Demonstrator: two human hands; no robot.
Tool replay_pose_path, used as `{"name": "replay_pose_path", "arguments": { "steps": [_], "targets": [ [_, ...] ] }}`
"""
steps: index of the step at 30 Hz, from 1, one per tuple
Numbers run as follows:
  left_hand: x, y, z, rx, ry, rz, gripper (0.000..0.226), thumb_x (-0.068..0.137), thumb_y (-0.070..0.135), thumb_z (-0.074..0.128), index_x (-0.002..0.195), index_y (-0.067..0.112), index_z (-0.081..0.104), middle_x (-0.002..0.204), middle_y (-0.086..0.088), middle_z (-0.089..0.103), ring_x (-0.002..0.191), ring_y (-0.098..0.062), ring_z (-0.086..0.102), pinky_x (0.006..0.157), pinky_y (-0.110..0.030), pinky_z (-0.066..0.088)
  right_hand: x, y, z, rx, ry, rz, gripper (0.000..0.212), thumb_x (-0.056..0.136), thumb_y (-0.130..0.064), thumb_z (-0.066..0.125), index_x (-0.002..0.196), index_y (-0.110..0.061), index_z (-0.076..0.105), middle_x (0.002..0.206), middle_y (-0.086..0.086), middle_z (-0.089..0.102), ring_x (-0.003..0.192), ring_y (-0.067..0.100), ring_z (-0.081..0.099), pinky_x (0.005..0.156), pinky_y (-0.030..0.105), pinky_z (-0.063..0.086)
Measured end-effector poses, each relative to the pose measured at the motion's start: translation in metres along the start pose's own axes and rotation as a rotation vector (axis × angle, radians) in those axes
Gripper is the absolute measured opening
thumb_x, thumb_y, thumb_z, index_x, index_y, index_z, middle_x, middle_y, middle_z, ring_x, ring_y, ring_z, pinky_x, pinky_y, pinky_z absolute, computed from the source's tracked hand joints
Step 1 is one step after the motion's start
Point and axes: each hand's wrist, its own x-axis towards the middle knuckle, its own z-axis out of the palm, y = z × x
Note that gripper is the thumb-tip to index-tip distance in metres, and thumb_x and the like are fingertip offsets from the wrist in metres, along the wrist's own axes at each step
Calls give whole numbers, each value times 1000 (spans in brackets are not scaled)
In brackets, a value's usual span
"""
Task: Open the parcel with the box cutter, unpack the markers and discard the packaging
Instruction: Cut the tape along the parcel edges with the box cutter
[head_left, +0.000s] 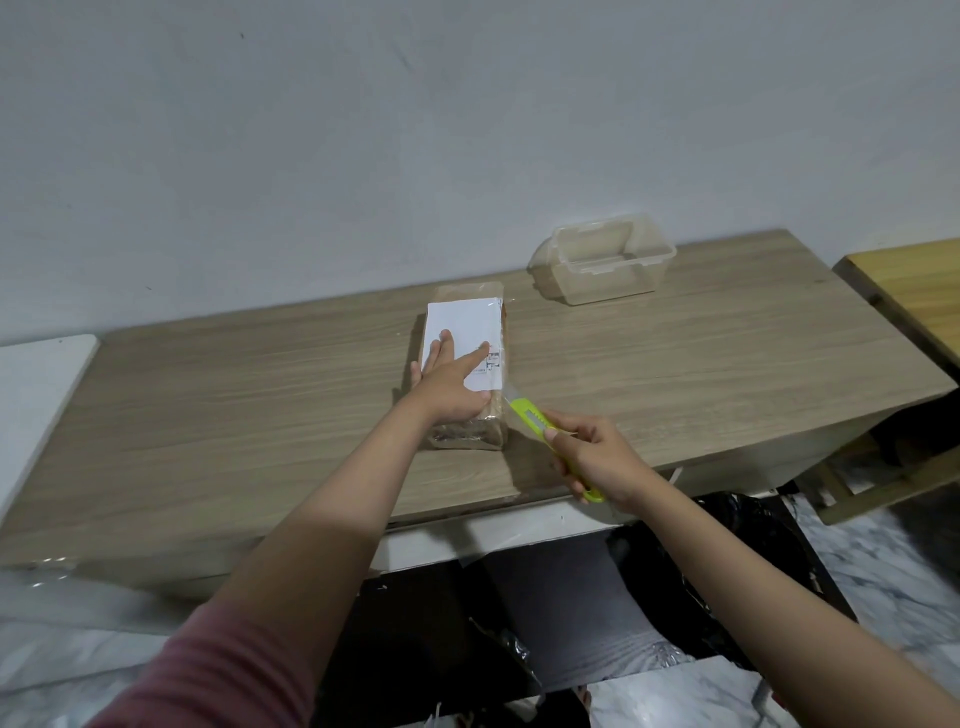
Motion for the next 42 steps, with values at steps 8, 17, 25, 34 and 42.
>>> {"name": "replay_pose_path", "arguments": {
  "steps": [8, 17, 25, 34, 42],
  "targets": [
    [-1, -3, -3, 24, -43, 12, 68, 93, 32, 48, 148, 41, 9, 156, -5, -25, 144, -19, -22, 114, -46, -13, 5, 2, 6, -50, 21, -8, 37, 98, -11, 45, 123, -36, 56, 54, 6, 45, 30, 11, 37, 33, 17, 28],
    [0, 0, -2, 23, -37, -3, 69, 93, 32, 50, 148, 42, 10, 156, -4, -25, 144, -19, -23, 114, -46, -15, -1, 3, 6, -62, 21, -15, 39, 98, -11, 45, 121, -41, 55, 53, 5, 45, 31, 10, 37, 35, 19, 32],
    [-1, -5, -8, 17, -84, 13, 67, 95, 32, 47, 148, 42, 8, 156, -4, -26, 144, -19, -23, 114, -47, -14, 8, -1, 5, -14, 1, 26, 36, 97, -10, 45, 124, -31, 58, 55, 7, 45, 30, 11, 35, 31, 15, 26],
    [3, 1, -6, 91, -93, -11, 71, 94, 33, 48, 148, 42, 4, 155, -5, -28, 144, -20, -24, 114, -46, -14, -2, 2, 8, -93, 14, -12, 39, 98, -10, 43, 127, -31, 57, 55, 11, 43, 30, 12, 36, 34, 19, 32],
    [2, 3, -9, 103, -100, -18, 71, 94, 33, 48, 148, 41, 3, 155, -6, -27, 144, -22, -23, 114, -49, -12, -12, 4, 14, -135, 30, -26, 38, 97, -11, 44, 121, -38, 57, 56, 13, 43, 29, 13, 37, 32, 20, 33]
  ]
}}
